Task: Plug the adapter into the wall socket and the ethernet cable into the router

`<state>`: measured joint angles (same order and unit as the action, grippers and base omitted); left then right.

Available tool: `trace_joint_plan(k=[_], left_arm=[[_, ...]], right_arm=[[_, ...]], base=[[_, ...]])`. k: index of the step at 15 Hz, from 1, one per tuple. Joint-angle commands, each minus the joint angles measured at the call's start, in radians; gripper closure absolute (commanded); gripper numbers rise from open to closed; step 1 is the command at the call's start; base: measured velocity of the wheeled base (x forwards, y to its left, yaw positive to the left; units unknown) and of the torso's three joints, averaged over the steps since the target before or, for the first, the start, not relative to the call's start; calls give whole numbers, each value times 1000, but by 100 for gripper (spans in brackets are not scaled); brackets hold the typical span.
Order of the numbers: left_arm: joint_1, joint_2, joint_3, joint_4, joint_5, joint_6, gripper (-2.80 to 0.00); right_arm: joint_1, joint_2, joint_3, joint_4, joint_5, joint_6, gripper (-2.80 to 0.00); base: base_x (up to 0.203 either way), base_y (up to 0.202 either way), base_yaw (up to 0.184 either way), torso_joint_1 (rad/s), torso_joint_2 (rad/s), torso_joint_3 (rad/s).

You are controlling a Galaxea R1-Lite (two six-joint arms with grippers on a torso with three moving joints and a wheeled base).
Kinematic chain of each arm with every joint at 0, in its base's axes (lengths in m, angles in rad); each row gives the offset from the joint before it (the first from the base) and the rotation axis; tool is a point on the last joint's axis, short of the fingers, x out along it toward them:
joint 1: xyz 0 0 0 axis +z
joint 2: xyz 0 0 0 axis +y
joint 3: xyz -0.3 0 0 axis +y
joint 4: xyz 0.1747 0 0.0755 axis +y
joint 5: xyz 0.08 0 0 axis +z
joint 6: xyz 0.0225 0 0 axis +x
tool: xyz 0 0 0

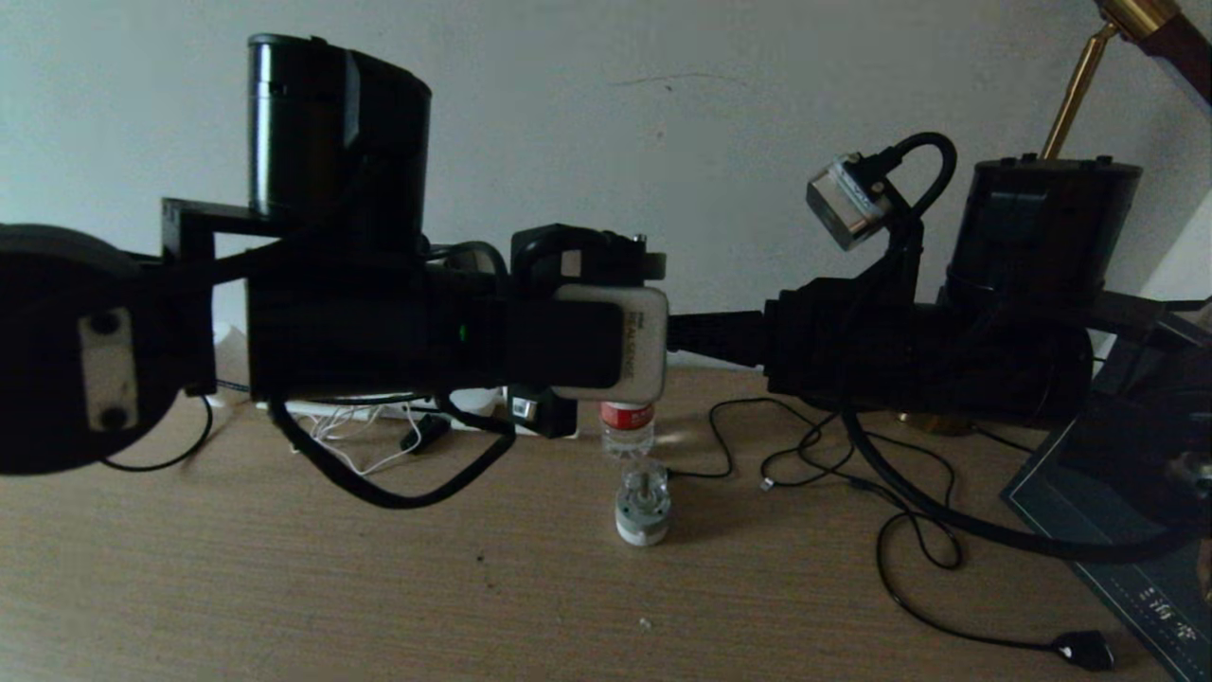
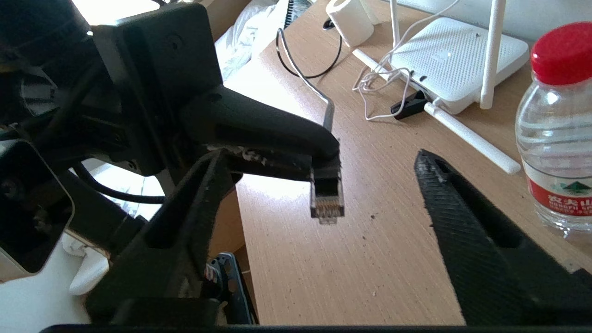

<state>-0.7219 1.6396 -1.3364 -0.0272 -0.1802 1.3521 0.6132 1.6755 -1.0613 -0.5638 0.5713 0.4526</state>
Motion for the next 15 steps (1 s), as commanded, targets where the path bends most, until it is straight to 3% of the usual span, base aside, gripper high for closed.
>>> trace_joint_plan(k=[1, 3, 4, 15], left_arm=[[4, -1, 0, 0, -1, 7, 0], [4, -3, 2, 0, -1, 7, 0], [4, -3, 2, 0, -1, 7, 0], [4, -3, 2, -2, -1, 7, 0]], right_arm=[[0, -2, 3, -4, 4, 3, -280], [0, -2, 1, -4, 4, 2, -280], [0, -2, 1, -4, 4, 2, 0], [0, 1, 0, -4, 6, 0, 0]], base=[[0, 0, 0, 0, 0, 0], [0, 0, 0, 0, 0, 0], [0, 0, 0, 0, 0, 0], [0, 0, 0, 0, 0, 0]])
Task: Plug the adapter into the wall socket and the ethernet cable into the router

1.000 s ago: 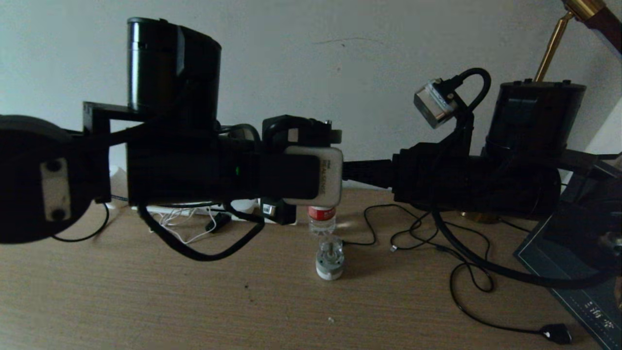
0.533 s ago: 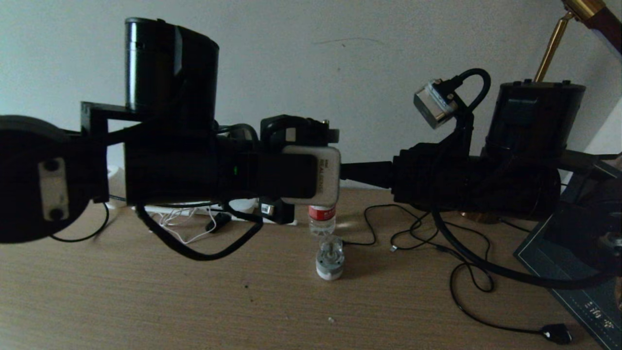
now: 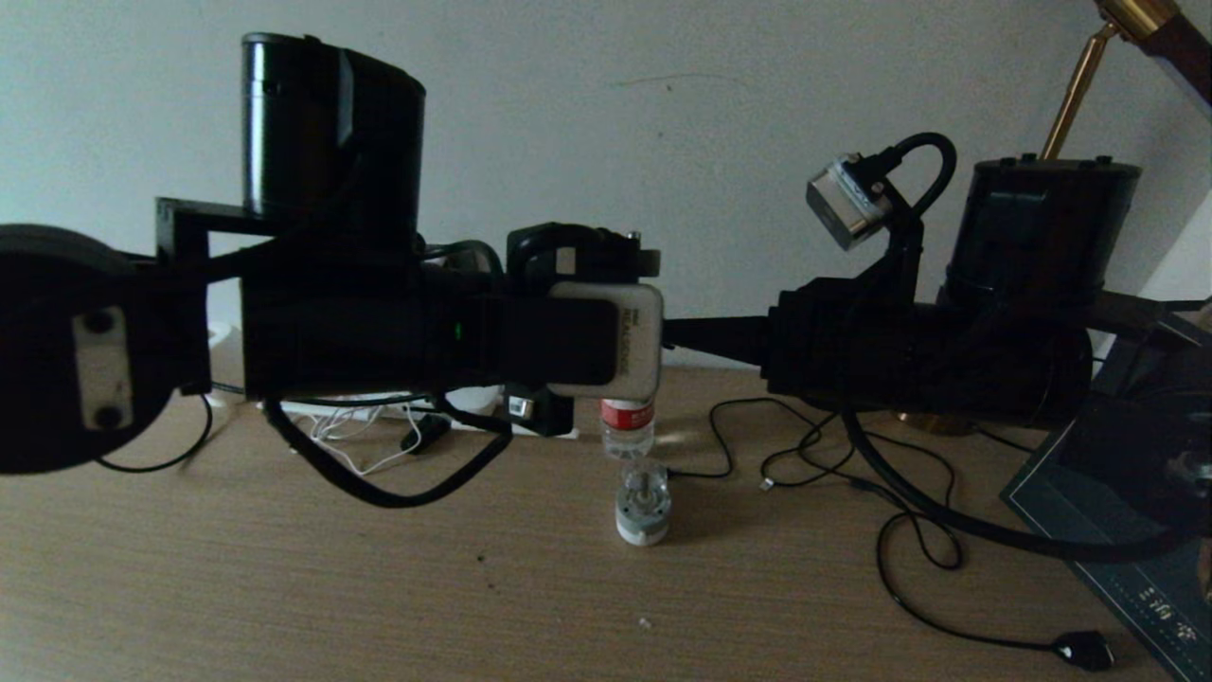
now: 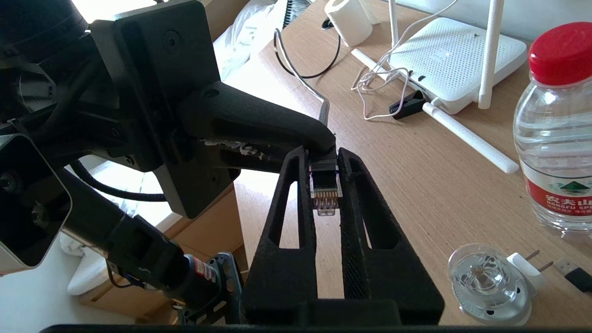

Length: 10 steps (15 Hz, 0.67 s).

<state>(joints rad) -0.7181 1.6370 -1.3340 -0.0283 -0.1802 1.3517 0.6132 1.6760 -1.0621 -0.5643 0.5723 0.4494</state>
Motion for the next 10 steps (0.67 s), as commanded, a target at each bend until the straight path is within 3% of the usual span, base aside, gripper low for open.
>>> trace_joint_plan(k=[1, 5, 6, 10], left_arm=[[0, 0, -1, -1, -2, 7, 0], [0, -2, 6, 1, -1, 3, 0], [0, -6, 7, 1, -1, 3, -280], [0, -62, 20, -1, -3, 6, -280]], right_arm=[[0, 2, 1, -4, 4, 3, 0], [0, 2, 1, -3, 4, 5, 0], [0, 2, -1, -3, 4, 5, 0], [-1, -3, 1, -3, -2, 47, 0]], base=[[0, 0, 0, 0, 0, 0], [0, 0, 0, 0, 0, 0], [0, 0, 0, 0, 0, 0], [0, 0, 0, 0, 0, 0]])
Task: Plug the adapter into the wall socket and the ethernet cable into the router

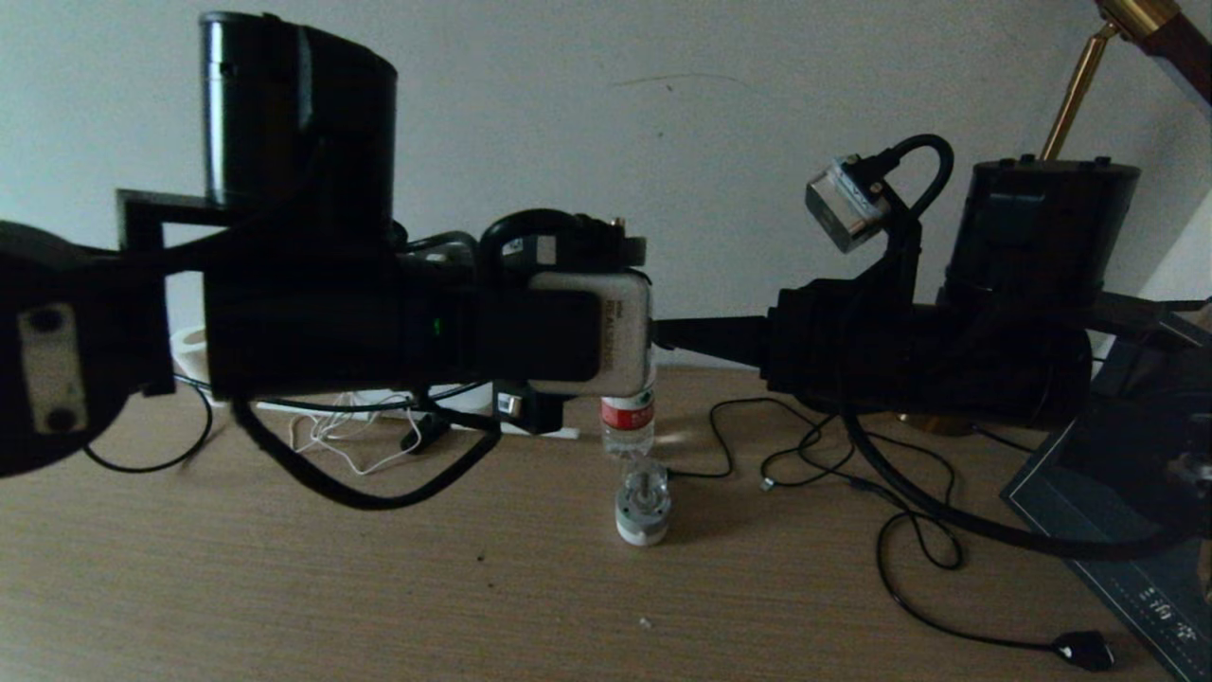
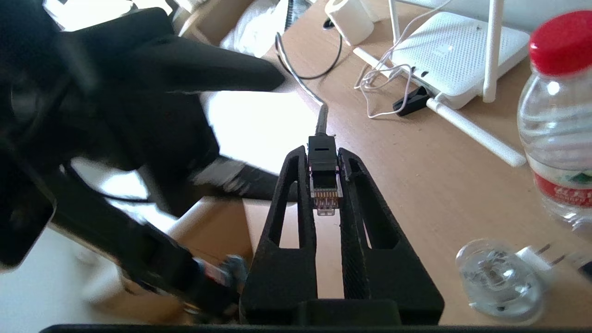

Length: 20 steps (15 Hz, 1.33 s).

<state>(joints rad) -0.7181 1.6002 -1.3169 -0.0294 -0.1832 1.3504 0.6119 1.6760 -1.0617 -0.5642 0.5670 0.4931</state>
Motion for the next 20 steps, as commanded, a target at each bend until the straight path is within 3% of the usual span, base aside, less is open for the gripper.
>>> trace_joint_plan(k=[1, 4, 7, 9, 12, 14, 18, 20], left_arm=[[1, -52, 19, 0, -5, 8, -280], [2, -115, 116, -76, -55, 26, -280], [26, -125, 218, -267, -199, 52, -280], [44, -100, 229, -355, -293, 69, -280], [79, -80, 226, -445, -454, 111, -280], [102, -66, 232, -467, -595, 164, -280], [94, -39, 231, -465, -666, 174, -280], [94, -7, 203, -476, -669, 174, -280]], right_arm=[[0, -6, -6, -3, 1, 53, 0], [-6, -39, -35, -3, 2, 287, 0], [-10, -61, -116, 67, 13, 542, 0], [-11, -69, -159, 193, 65, 608, 0], [-15, -78, -183, 260, 134, 743, 0], [-38, -83, -197, 295, 168, 763, 0], [-115, -121, -220, 302, 303, 874, 0], [-127, -141, -209, 306, 329, 880, 0]], base=[[0, 0, 0, 0, 0, 0], [0, 0, 0, 0, 0, 0], [0, 0, 0, 0, 0, 0], [0, 0, 0, 0, 0, 0], [0, 0, 0, 0, 0, 0], [0, 0, 0, 0, 0, 0], [0, 0, 0, 0, 0, 0], [0, 0, 0, 0, 0, 0]])
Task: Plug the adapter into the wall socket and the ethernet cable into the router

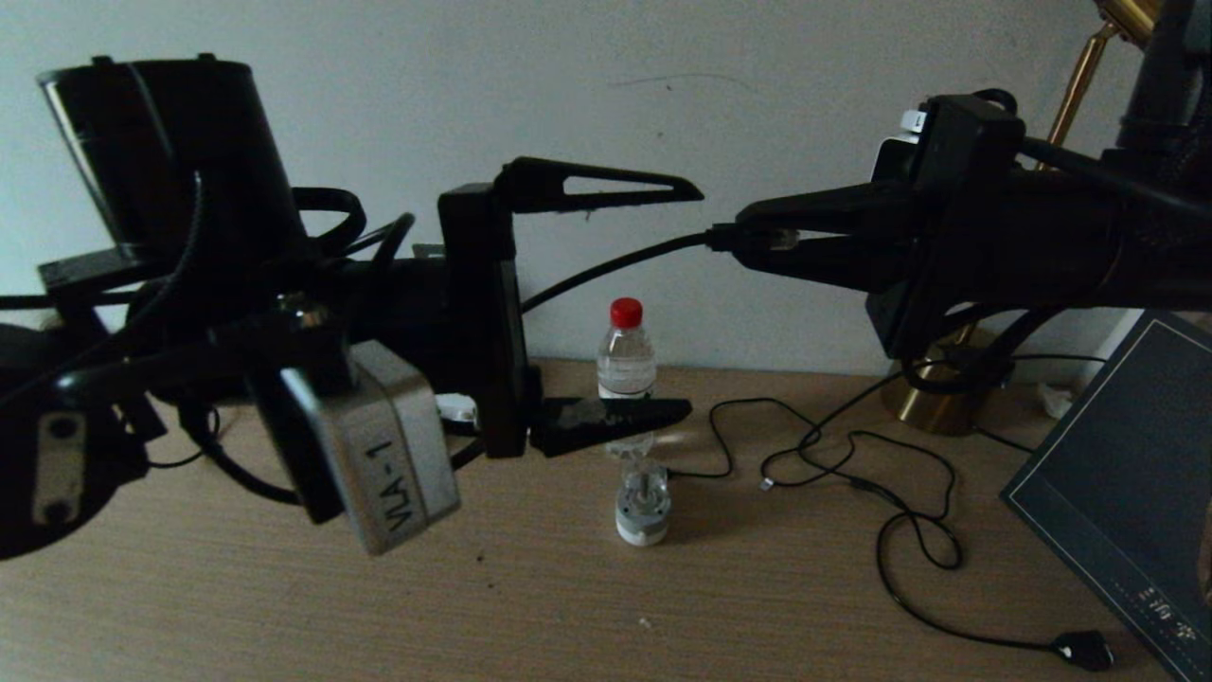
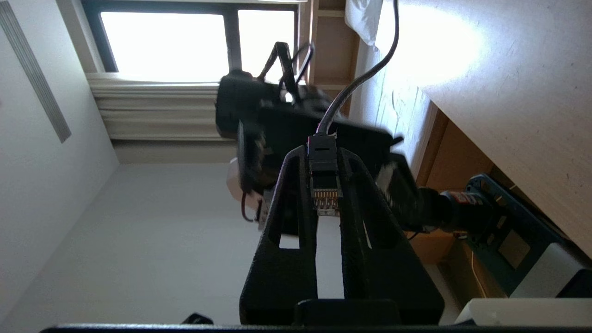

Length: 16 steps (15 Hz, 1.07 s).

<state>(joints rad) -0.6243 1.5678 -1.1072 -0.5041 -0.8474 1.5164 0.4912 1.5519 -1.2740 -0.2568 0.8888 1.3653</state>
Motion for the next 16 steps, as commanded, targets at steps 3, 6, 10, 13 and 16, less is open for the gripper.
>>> trace_joint_plan(k=[3, 6, 10, 13, 16], left_arm=[[-1, 55, -69, -8, -5, 3, -280], [-2, 61, -68, -34, -4, -4, -280], [-2, 66, -69, -53, -4, -20, -280], [-2, 66, -59, -92, -4, -55, -280], [-2, 64, -40, -96, -4, -59, -280]], right_arm=[[-5, -9, 10, -1, 14, 8, 0], [-3, -9, 10, -2, 27, 8, 0], [0, -8, 15, -2, 29, 7, 0], [4, -7, 24, -2, 29, 3, 0], [17, -7, 30, -2, 35, 0, 0]], base=[[0, 0, 0, 0, 0, 0], [0, 0, 0, 0, 0, 0], [0, 0, 0, 0, 0, 0], [0, 0, 0, 0, 0, 0], [0, 0, 0, 0, 0, 0]])
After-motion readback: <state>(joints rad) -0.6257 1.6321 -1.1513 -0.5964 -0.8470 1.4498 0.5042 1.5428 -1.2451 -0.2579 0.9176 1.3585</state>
